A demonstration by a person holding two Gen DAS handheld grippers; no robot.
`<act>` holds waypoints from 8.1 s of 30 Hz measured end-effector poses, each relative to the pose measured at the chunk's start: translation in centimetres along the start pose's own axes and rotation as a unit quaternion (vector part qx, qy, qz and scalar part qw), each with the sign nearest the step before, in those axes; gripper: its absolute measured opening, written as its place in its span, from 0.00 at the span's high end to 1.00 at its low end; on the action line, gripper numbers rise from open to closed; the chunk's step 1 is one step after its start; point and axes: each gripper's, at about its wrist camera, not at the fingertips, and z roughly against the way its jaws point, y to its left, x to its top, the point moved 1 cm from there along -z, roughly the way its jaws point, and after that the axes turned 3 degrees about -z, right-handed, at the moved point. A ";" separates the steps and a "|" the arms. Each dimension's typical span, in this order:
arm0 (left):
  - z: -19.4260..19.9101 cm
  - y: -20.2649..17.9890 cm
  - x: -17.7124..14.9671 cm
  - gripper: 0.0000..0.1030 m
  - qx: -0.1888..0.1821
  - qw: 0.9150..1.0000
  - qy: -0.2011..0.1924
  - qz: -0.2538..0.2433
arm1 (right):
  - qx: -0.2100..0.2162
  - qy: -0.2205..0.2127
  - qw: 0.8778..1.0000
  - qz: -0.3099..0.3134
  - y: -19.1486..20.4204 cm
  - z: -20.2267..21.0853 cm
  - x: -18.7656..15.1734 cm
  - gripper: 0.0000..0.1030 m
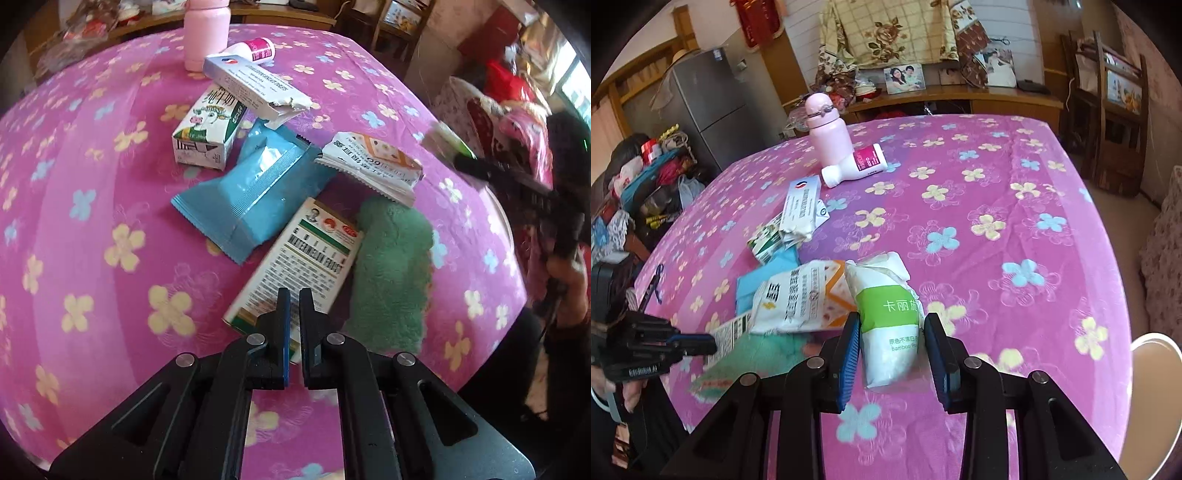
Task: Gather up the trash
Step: 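Grasp the green towel with the left gripper while the right gripper grasps the white tissue pack, then carry the green towel and tissue pack toward the white bucket, then open both grippers over the bucket to drop the towel and tissue pack, then move both tools back over the table toward the remaining trash, then grasp the clear plastic wrapper with the left gripper while the right gripper grasps the orange-patterned snack bag, then carry the wrapper and snack bag over the bucket and open both grippers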
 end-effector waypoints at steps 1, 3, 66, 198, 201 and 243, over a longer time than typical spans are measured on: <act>0.2 0.0 0.0 0.92 -0.005 1.000 -0.002 0.005 | -0.001 -0.002 1.000 0.003 0.0 0.3 -0.3 0.68; 0.8 -0.5 -0.1 0.74 -0.006 1.000 -0.009 0.006 | -0.004 -0.005 1.000 0.006 0.0 1.0 -0.7 0.68; -9.0 -28.5 2.9 0.88 -0.224 0.959 0.101 -0.142 | -0.145 -0.044 0.970 -0.192 -21.6 14.5 -13.0 0.68; -2.9 -9.3 -1.4 0.77 -0.031 0.999 -0.022 0.019 | -0.098 0.017 0.989 -0.105 -4.6 -4.0 -0.2 0.86; -2.8 -10.3 -0.8 0.77 -0.029 0.999 -0.028 0.014 | -0.089 0.000 0.992 -0.087 -4.5 -1.2 -1.2 0.89; -12.6 -35.7 11.0 0.77 -0.171 0.980 -0.001 -0.099 | -0.206 -0.044 0.939 -0.272 -26.9 14.6 -14.4 0.89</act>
